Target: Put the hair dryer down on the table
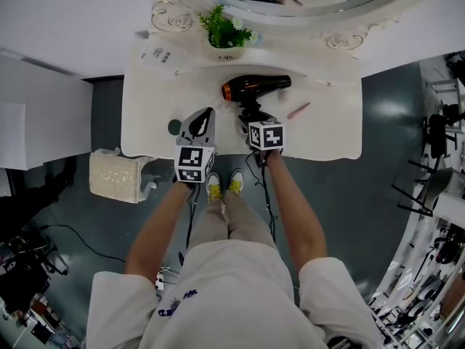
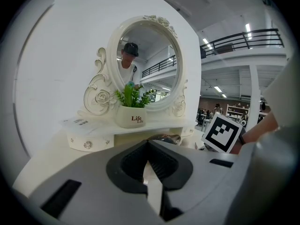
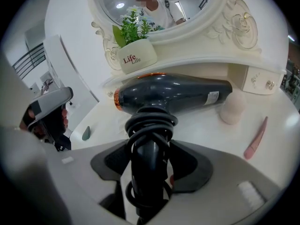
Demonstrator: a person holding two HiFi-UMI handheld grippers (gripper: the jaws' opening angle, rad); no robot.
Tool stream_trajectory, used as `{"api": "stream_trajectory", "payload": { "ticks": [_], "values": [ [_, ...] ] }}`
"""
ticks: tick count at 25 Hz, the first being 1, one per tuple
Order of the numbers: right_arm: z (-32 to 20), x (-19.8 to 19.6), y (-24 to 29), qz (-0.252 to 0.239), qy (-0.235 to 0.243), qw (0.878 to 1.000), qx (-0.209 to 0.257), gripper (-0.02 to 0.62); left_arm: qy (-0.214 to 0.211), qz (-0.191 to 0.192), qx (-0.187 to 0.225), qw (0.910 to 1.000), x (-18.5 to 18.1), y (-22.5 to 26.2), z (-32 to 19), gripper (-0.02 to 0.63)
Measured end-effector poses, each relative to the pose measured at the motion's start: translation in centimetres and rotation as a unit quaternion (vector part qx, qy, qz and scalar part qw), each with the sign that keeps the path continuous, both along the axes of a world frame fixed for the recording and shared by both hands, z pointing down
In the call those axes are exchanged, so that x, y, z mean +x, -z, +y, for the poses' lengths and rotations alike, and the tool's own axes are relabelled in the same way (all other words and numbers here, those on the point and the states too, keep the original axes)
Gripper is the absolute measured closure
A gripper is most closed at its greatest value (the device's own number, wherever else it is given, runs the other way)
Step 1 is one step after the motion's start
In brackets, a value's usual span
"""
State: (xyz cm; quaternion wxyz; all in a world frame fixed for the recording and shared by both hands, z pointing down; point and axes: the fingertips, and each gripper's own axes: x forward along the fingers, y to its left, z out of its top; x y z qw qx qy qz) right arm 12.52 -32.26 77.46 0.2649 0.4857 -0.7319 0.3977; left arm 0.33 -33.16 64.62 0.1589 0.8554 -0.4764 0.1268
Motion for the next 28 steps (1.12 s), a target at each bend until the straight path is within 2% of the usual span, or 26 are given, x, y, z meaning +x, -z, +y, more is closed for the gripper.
{"api": "stream_trajectory", "payload": {
  "ticks": [5, 14, 16, 18, 28],
  "values": [
    [-0.1, 0.1, -0.2, 0.000, -0.001, 1.000, -0.007, 0.321, -0.001, 0.000, -0.005, 1.0000, 0.4, -0.4, 0.1, 0.598],
    [0.0, 0.4, -0.1, 0.027, -0.003, 1.000, -0.013, 0.319, -0.005, -0.001, -0.006, 1.0000, 0.7, -0.4, 0.5, 0.598],
    [0.0, 0.5, 0.0, 0.046, 0.008, 0.999, -0.007, 0.272, -0.007, -0.001, -0.006, 1.0000, 0.6, -0.3, 0.7, 0.598],
    [0.0, 0.5, 0.1, 0.056, 0.012, 0.998, -0.002, 0.265, -0.009, -0.001, -0.008, 0.9999, 0.6, -0.6, 1.1, 0.598],
    [-0.1, 0.4, 0.4, 0.047, 0.011, 0.999, 0.007, 0.267, -0.007, 0.000, -0.014, 0.9999, 0.5, -1.0, 2.0, 0.598]
  ]
}}
